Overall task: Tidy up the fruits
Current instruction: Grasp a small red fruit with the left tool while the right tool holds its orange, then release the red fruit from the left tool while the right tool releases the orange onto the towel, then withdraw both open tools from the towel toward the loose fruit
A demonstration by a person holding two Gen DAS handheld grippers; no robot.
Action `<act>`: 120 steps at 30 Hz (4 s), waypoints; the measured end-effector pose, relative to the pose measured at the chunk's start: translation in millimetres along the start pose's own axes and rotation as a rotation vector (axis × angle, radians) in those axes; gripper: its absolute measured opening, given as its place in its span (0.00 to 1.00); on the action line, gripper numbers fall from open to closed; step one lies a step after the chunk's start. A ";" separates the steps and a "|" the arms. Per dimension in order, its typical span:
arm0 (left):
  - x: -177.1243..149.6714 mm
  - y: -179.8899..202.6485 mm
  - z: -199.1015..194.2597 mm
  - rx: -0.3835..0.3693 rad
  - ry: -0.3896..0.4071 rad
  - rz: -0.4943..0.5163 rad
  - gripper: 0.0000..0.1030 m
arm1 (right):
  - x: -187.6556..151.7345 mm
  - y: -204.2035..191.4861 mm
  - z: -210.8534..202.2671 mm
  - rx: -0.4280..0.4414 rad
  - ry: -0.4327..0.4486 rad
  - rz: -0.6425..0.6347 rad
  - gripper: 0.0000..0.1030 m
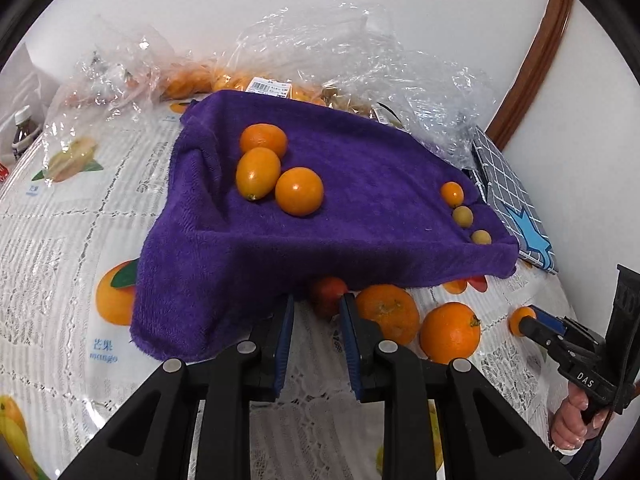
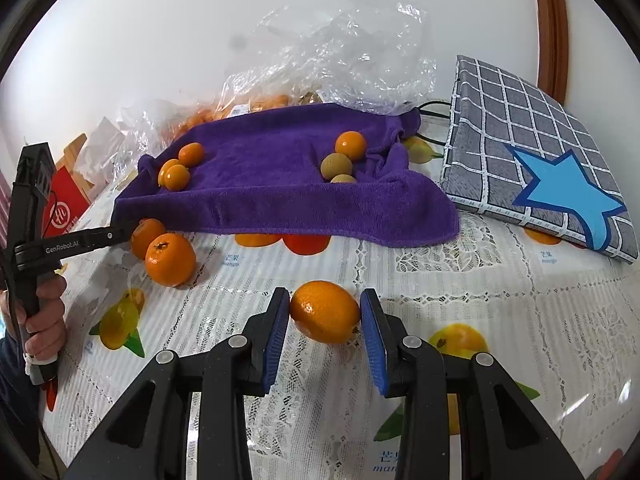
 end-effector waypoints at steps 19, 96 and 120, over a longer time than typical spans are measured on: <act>4.1 12.5 8.8 -0.006 0.007 0.028 0.21 | 0.1 -2.1 5.1 0.090 -0.011 0.019 0.35; 103.2 2.2 71.6 0.019 -0.096 0.026 0.22 | 127.1 -20.4 125.1 -0.008 -0.055 -0.194 0.37; 59.2 6.0 -59.3 0.088 0.057 0.017 0.36 | 103.2 -30.2 -25.5 -0.112 0.158 -0.094 0.55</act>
Point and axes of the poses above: each gripper's, at about its wrist camera, not at the fingertips, and z roughly the way its jaws point, y to its right, x to its top, the point moved 6 cm from there along z, roughly the way its jaws point, and after that the axes turned 2 degrees about x, right-handed, at the moved point
